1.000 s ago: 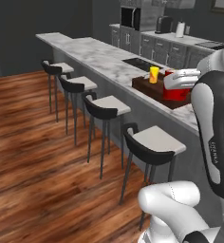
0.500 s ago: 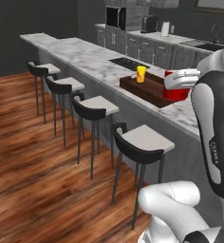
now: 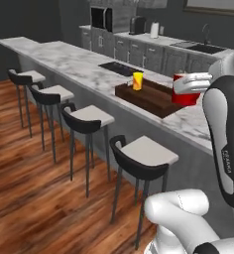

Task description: There is a tray on the dining counter. Grab the cup, mug, and pitcher and place them on the tray. The pitcher may be placed next to the tray if it cannot fit the tray.

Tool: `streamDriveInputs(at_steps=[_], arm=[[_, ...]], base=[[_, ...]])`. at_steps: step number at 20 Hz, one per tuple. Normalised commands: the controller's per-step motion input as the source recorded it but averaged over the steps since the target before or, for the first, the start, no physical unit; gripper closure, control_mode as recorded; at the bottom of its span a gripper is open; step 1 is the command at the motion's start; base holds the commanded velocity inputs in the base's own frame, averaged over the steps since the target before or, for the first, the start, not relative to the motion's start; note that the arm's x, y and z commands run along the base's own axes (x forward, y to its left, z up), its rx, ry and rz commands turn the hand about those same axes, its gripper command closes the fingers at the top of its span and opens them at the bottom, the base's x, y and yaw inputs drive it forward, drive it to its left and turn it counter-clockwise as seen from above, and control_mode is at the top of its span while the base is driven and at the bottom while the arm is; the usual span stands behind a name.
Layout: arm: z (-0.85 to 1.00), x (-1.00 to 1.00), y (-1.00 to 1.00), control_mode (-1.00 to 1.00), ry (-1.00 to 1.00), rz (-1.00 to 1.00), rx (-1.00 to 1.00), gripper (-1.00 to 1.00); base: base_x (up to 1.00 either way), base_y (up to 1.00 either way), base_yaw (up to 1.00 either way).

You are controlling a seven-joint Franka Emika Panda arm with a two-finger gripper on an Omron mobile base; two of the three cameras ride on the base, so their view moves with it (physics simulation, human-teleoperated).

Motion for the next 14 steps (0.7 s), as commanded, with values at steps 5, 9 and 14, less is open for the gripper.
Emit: streamDriveInputs(at_steps=[5, 9, 14], arm=[[0.00, 0.00, 0.00, 1.00, 0.00, 0.00, 0.00, 1.00], [0.00, 0.00, 0.00, 1.00, 0.00, 0.00, 0.00, 1.00], [0.00, 0.00, 0.00, 1.00, 0.00, 0.00, 0.00, 1.00]], base=[[0.92, 0.47, -0.17], [0.35, 0.72, -0.30], [0.01, 0.49, -0.49]])
